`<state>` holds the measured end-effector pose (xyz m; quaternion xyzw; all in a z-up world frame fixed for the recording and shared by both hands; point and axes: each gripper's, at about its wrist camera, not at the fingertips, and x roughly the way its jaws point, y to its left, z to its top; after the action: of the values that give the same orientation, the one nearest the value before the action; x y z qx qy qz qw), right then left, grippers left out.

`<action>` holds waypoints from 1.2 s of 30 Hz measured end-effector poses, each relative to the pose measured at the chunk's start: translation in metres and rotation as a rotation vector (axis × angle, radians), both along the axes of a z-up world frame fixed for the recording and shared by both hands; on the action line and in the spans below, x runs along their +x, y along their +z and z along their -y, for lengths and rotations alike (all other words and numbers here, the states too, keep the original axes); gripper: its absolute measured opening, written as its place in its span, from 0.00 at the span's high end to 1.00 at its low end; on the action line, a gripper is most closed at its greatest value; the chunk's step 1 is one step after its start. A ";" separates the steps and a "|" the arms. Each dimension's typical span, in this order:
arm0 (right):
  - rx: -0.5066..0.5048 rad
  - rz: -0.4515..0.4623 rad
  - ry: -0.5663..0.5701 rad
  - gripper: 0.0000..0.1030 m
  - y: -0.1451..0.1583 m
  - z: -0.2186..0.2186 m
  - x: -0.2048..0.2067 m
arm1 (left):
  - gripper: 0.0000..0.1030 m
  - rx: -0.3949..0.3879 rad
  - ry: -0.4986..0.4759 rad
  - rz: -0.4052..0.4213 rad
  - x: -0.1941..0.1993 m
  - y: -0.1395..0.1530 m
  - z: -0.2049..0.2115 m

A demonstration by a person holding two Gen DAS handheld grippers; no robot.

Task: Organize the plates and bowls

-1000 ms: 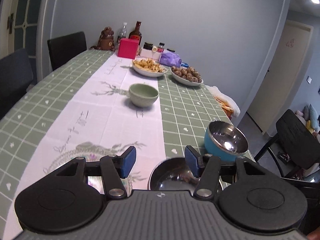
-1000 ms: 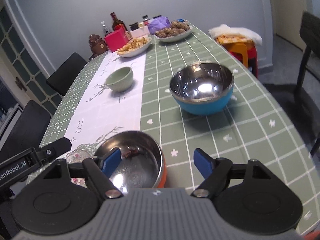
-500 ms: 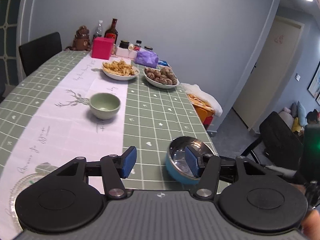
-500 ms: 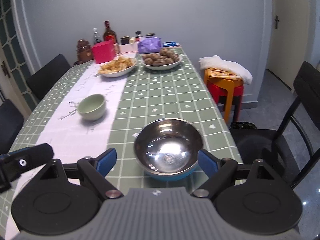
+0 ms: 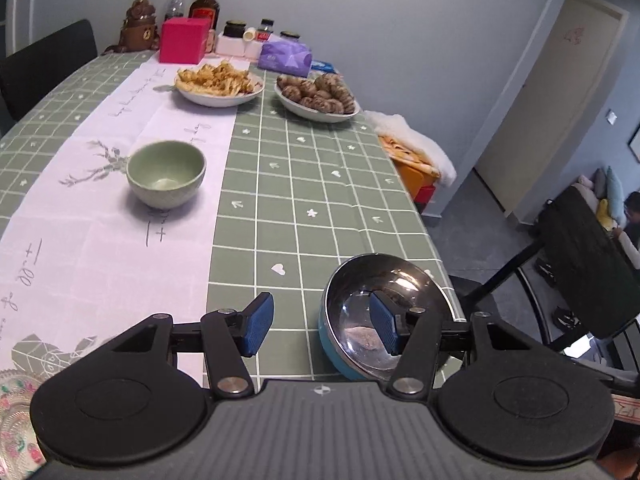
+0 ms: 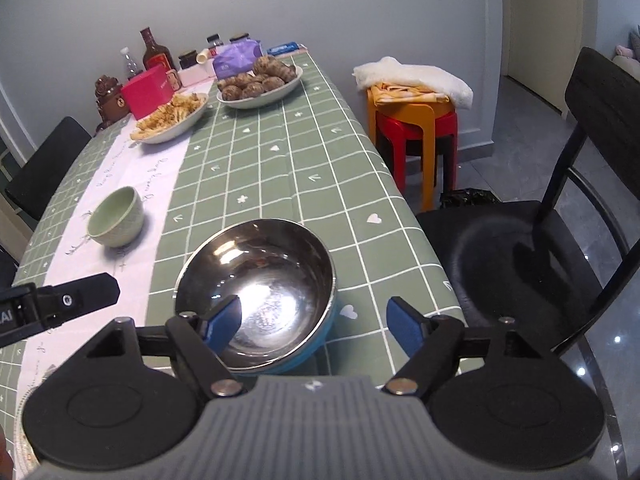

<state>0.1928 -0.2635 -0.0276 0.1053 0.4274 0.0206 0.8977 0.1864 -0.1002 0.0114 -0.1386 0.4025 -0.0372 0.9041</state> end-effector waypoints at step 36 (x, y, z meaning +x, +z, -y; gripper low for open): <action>0.050 -0.042 -0.052 0.92 -0.029 0.010 0.026 | 0.87 0.011 0.079 -0.097 0.024 -0.042 0.039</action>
<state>0.2191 -0.2739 -0.0567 0.1393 0.4427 0.0058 0.8858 0.2105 -0.1393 -0.0304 -0.1511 0.4402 0.0073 0.8850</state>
